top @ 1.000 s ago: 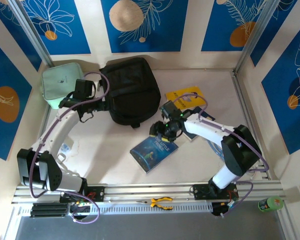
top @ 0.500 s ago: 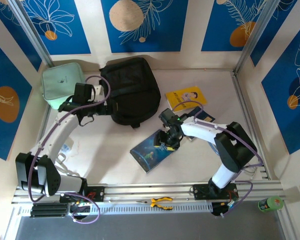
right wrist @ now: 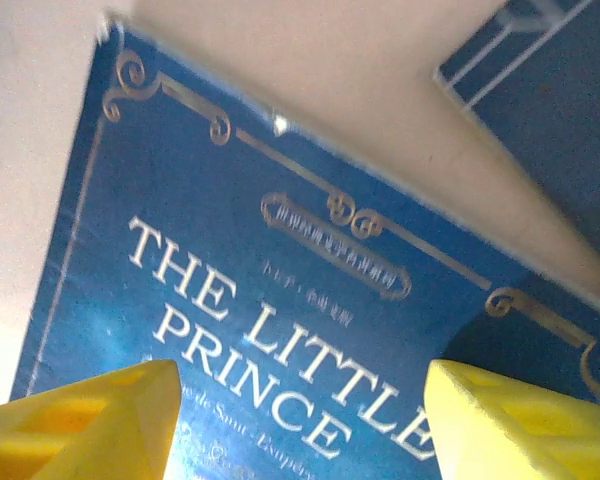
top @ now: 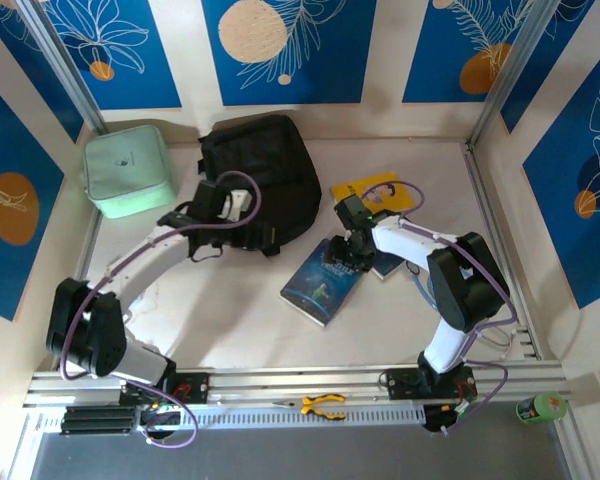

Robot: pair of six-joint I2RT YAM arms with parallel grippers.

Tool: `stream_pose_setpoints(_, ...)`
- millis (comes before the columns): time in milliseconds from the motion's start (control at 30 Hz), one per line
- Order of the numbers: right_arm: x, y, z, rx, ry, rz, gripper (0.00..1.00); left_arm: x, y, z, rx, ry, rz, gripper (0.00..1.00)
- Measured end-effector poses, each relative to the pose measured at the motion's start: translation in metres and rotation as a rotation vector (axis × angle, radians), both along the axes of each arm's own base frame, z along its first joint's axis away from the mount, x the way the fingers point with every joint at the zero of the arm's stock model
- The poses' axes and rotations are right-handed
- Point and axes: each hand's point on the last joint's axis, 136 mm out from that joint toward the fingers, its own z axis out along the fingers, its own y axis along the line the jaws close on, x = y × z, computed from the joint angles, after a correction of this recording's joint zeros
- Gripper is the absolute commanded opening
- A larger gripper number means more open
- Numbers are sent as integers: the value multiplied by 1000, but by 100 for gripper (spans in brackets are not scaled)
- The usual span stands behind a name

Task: Pack the student bag
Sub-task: Move the book to the center of the table, then pick up the book at the center of the table.

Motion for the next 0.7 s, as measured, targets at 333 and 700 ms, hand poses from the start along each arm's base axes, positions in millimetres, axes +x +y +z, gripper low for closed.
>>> stream_pose_setpoints(333, -39, -22, 27, 40, -4, -197, 68, -30, -74, -35, -16, 71, -124, 88)
stream_pose_setpoints(700, -71, -9, -14, 143, 143, -310, 49, -29, -89, -75, 81, 124, -144, 71)
